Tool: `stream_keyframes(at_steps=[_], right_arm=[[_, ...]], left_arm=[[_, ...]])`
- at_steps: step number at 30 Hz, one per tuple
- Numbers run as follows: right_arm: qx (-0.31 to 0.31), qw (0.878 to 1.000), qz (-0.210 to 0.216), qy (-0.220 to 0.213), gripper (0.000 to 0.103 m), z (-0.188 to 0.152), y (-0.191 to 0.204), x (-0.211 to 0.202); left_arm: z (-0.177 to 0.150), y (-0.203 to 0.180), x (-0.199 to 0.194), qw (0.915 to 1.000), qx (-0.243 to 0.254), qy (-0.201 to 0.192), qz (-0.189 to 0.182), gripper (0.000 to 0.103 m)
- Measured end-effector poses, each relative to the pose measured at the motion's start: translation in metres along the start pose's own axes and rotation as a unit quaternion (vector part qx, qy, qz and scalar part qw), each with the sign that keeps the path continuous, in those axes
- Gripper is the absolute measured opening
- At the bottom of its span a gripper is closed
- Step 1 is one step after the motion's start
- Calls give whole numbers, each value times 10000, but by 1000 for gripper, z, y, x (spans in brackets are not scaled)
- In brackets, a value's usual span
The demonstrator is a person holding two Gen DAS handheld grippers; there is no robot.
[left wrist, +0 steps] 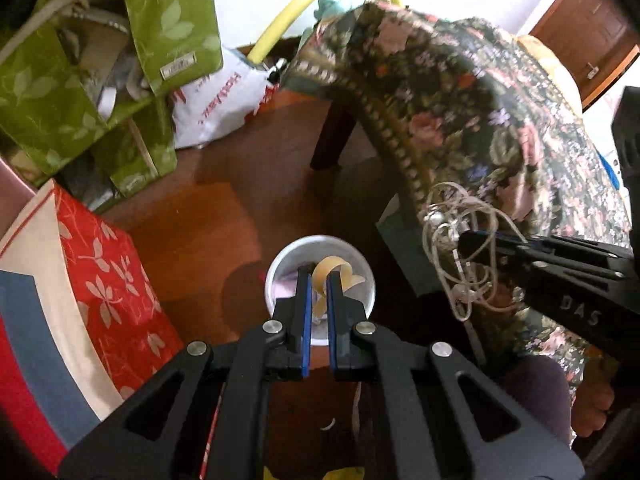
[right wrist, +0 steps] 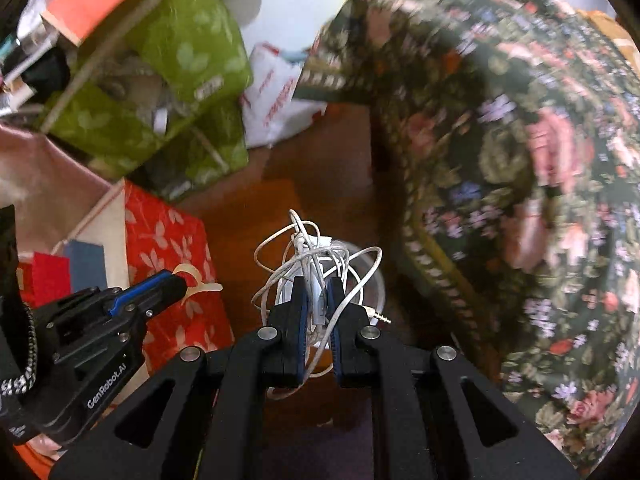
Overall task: Collect trash
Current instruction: 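Open both tools to drop the cable and clip into the bin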
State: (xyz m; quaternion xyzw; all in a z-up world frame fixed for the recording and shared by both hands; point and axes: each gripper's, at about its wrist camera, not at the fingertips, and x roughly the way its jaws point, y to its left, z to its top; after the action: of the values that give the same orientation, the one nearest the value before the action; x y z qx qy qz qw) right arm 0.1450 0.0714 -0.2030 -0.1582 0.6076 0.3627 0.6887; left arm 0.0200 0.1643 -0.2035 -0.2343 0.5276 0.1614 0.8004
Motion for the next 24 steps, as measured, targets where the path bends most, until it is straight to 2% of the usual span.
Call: stream_keyframes(at_steps=[4,7,11,14,18,24], right_arm=[[-74,9994,-121,301,10,6,2,22],[5,9984,42,557,12,9,1,37],[12,9978,-56,662,32,11,-2,44],[35,9976,-95,684,40,10,-6,45],[127,9974,21,705,40,9,-14,41],[89,9985,-80,541,40,4,-18,25]], left_arm=[[1,5,16,9998,20,214,27,5],[3,8,27,9995,-20,328,15,5],[5,11,39,9989,-58,457,-1,5],[6,10,47,9985,-41,540,-11,5],[7,6,57,9980,9,640,19,5],[13,1,67,9968,-67,796,-26,6]])
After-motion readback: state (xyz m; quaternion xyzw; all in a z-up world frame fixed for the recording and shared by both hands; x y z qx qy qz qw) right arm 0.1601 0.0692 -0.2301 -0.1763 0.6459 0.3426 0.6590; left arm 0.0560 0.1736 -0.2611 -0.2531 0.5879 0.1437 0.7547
